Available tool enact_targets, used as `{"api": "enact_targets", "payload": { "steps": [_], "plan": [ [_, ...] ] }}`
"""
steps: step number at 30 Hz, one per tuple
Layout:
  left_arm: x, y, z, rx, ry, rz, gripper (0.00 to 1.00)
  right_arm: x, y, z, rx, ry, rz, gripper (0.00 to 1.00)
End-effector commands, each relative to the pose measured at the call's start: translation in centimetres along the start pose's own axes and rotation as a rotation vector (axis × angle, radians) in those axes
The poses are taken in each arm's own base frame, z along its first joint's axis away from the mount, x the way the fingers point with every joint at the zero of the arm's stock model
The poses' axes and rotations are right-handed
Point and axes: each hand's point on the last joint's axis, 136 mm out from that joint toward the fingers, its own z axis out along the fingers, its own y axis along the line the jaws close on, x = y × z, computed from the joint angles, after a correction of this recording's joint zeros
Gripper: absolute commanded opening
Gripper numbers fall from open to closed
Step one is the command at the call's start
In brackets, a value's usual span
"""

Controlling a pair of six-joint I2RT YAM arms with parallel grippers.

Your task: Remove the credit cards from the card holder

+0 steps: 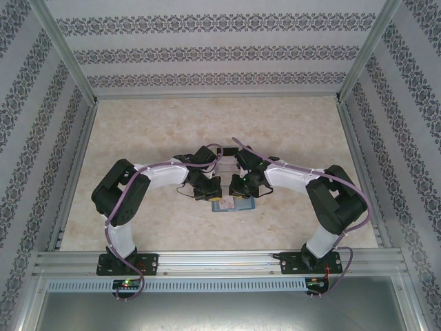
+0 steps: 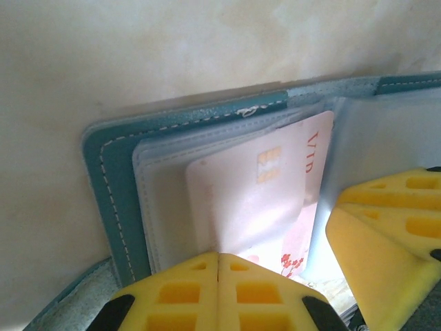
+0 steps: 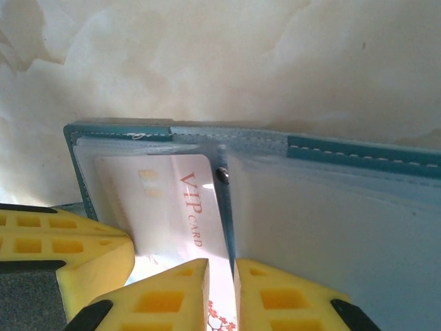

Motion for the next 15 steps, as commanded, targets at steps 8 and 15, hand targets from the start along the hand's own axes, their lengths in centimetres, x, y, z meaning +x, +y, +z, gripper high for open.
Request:
{"api": "enact_targets", "payload": {
  "steps": [8, 15],
  "plan": [
    [0.8, 3.0, 0.2, -0.128, 0.044, -0.026, 0.0, 0.4, 0.1, 0.9, -0.03, 0.025, -0.01, 0.21],
    [0.8, 3.3, 0.3, -0.146, 0.05, -0.023, 0.0, 0.6, 0.4, 1.5, -0.085, 0.049, -0.003, 0.21]
  ]
}}
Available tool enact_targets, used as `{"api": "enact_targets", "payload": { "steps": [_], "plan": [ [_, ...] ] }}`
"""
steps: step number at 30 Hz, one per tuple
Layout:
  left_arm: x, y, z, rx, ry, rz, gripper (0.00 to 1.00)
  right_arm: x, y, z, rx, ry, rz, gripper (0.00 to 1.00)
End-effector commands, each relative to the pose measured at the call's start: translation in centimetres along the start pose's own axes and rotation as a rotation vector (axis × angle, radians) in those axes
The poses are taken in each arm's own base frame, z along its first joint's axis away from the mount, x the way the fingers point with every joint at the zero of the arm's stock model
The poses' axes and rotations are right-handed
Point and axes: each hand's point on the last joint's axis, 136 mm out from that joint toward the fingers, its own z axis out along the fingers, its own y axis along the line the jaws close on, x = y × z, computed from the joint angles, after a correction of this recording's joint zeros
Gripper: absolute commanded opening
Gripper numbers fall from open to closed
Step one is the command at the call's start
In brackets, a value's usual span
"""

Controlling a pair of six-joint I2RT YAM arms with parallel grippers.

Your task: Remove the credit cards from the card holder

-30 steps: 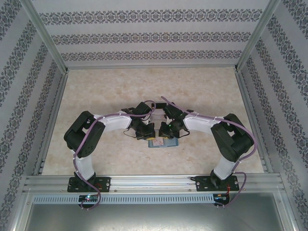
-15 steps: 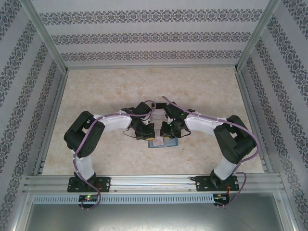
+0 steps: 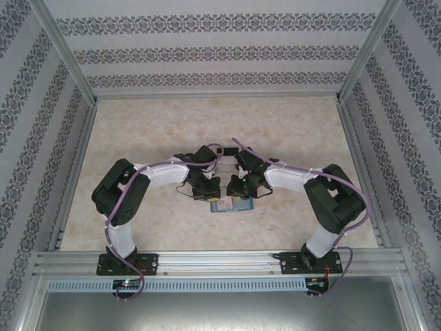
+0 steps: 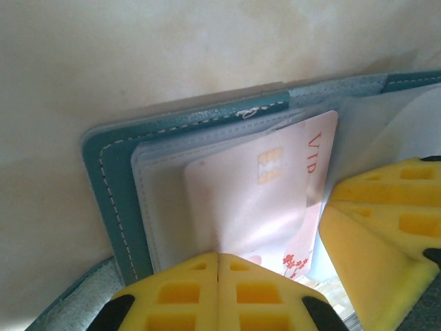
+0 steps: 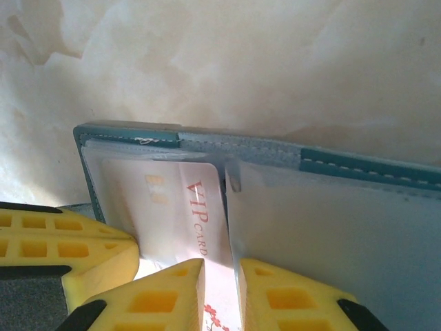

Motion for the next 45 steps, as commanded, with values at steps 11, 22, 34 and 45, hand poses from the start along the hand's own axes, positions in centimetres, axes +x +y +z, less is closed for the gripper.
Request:
{"api": "enact_targets", "payload": {
  "steps": [11, 22, 34, 45],
  "plan": [
    [0.2, 1.8, -0.2, -0.085, 0.013, -0.026, 0.02, 0.1, 0.0, -0.9, -0.006, -0.002, -0.013, 0.21],
    [-0.2, 0.8, -1.8, -0.074, -0.035, -0.007, 0.04, -0.9, 3.1, -1.5, -0.111, -0.015, -0.026, 0.22],
    [-0.1, 1.5, -1.1, -0.084, -0.021, -0.02, 0.05, -1.3, 1.4, 1.2, -0.062, 0.024, -0.009, 0.21],
    [0.2, 2.2, -0.5, -0.108, -0.001, -0.028, 0.06, -1.0, -0.4, 0.2, 0.04, -0.004, -0.007, 0.21]
  ]
}}
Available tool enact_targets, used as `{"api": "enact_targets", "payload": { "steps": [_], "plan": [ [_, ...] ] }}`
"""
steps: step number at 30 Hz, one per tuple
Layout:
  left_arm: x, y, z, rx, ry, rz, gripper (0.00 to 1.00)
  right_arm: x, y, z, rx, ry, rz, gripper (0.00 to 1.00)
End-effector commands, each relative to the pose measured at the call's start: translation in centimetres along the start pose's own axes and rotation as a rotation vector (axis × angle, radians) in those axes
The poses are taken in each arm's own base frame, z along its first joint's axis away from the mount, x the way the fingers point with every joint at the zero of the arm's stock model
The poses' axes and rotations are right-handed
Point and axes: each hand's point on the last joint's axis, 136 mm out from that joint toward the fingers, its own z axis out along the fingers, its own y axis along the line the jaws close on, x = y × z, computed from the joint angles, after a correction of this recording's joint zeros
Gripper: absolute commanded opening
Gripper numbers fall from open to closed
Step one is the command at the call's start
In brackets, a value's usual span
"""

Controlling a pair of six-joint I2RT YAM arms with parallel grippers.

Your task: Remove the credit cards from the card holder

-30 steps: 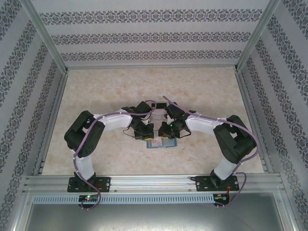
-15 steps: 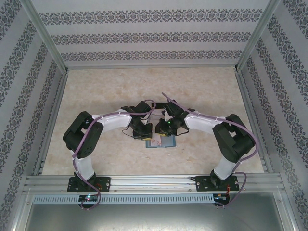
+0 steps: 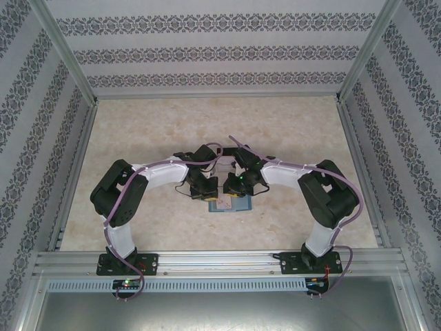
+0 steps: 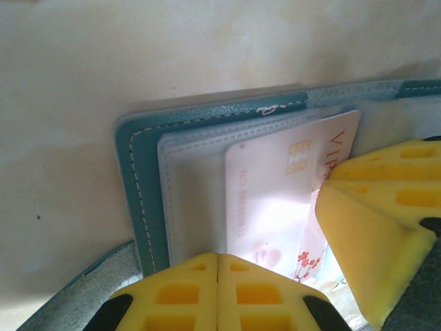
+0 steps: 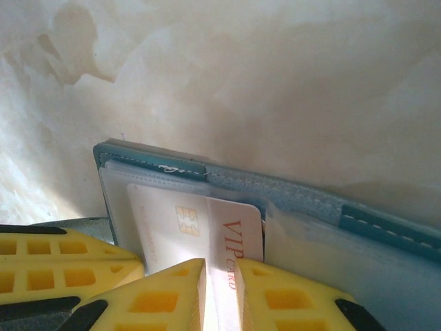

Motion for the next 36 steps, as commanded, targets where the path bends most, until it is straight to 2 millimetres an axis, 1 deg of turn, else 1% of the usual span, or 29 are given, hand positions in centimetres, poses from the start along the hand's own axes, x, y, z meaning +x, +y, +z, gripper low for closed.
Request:
{"api": "enact_targets", "payload": {
  "steps": [1, 5, 7, 11, 19, 26, 36],
  "plan": [
    [0.2, 1.4, 0.3, -0.05, 0.018, -0.02, 0.06, 0.0, -1.1, -0.8, 0.065, -0.017, 0.003, 0.21],
    [0.3, 1.6, 0.6, -0.059, 0.031, -0.023, 0.06, -0.2, 0.3, -1.2, 0.004, -0.029, -0.004, 0.23],
    [0.5, 2.1, 0.9, -0.075, 0.04, -0.029, 0.06, -0.1, 0.4, -1.4, 0.002, -0.028, -0.006, 0.25],
    [0.8, 3.0, 1.4, -0.108, 0.054, -0.036, 0.05, 0.0, -0.1, -1.3, 0.017, -0.016, -0.003, 0.27],
    [1.1, 3.8, 1.8, -0.133, 0.068, -0.043, 0.05, 0.6, -1.5, -0.5, 0.055, 0.009, 0.006, 0.27],
    [1.3, 4.5, 2.1, -0.159, 0.076, -0.045, 0.04, 0.6, -1.3, -1.2, 0.053, -0.003, 0.001, 0.3],
    [1.4, 4.6, 2.1, -0.168, 0.086, -0.046, 0.04, 0.7, -1.2, -1.7, 0.029, -0.01, 0.011, 0.33]
  ]
}}
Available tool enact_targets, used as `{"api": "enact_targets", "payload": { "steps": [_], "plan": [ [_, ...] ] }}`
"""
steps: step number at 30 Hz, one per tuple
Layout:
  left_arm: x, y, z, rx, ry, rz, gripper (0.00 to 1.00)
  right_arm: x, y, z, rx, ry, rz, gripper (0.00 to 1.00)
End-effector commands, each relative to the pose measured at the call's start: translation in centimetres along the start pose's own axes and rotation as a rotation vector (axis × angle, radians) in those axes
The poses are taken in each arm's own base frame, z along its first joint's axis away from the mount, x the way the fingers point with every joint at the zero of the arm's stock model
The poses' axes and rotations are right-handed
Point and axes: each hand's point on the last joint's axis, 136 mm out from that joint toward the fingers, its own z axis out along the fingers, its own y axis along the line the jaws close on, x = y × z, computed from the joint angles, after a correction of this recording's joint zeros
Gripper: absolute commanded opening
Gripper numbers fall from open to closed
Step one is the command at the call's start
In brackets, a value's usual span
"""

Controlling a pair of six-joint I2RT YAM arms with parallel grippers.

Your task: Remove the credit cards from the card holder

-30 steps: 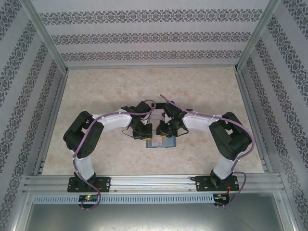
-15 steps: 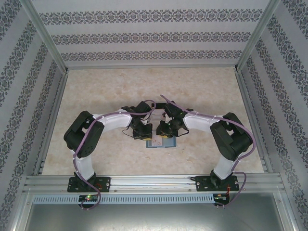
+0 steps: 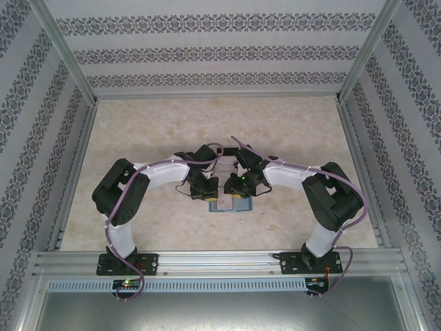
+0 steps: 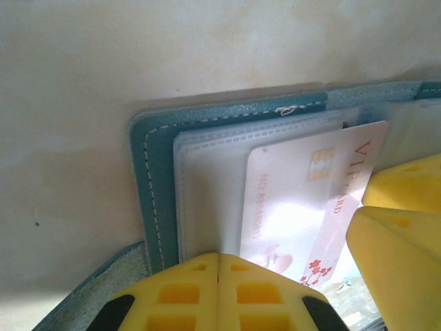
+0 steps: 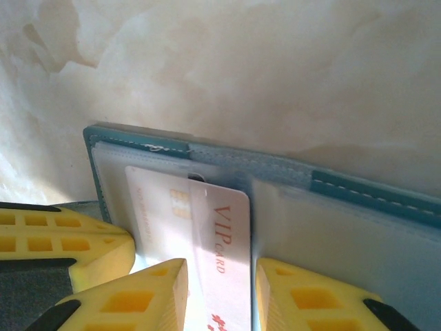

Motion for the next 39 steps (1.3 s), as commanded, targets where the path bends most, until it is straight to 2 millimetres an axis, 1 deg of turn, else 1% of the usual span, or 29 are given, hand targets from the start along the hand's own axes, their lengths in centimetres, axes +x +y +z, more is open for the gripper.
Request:
{"api": "enact_targets", "payload": {
  "steps": [1, 4, 8, 11, 18, 22, 28, 31, 33, 36, 39],
  "plan": [
    [1.3, 4.3, 1.8, -0.152, 0.066, -0.044, 0.04, 0.2, -0.7, -0.6, 0.017, -0.007, 0.003, 0.34],
    [1.3, 4.2, 1.8, -0.15, 0.068, -0.043, 0.04, 0.3, -1.0, -0.2, 0.017, 0.005, 0.007, 0.34],
    [1.2, 4.1, 1.8, -0.148, 0.068, -0.044, 0.04, 0.5, -0.5, 0.6, -0.024, 0.031, 0.002, 0.32],
    [1.2, 4.0, 1.8, -0.149, 0.069, -0.04, 0.03, 0.5, -0.5, 0.9, -0.03, 0.034, 0.0, 0.3],
    [1.2, 4.1, 1.9, -0.151, 0.075, -0.044, 0.02, 0.6, 0.2, 0.9, -0.07, 0.046, -0.013, 0.29],
    [1.2, 4.2, 1.9, -0.154, 0.075, -0.043, 0.02, 0.6, 0.8, 0.6, -0.1, 0.04, -0.016, 0.25],
    [1.3, 4.2, 2.1, -0.154, 0.082, -0.047, 0.01, 0.7, 1.5, 0.3, -0.136, 0.043, -0.02, 0.26],
    [1.3, 4.1, 2.0, -0.153, 0.082, -0.045, 0.02, 0.8, 1.1, 0.9, -0.133, 0.055, -0.01, 0.25],
    [1.3, 4.2, 2.0, -0.156, 0.083, -0.044, 0.01, 0.9, 0.7, 1.2, -0.121, 0.062, 0.001, 0.22],
    [1.4, 4.3, 2.0, -0.159, 0.085, -0.046, 0.02, 0.9, 0.4, 1.2, -0.115, 0.054, 0.008, 0.17],
    [1.4, 4.3, 2.0, -0.16, 0.084, -0.046, 0.02, 0.7, 0.0, 0.8, -0.094, 0.034, 0.006, 0.15]
  ]
}}
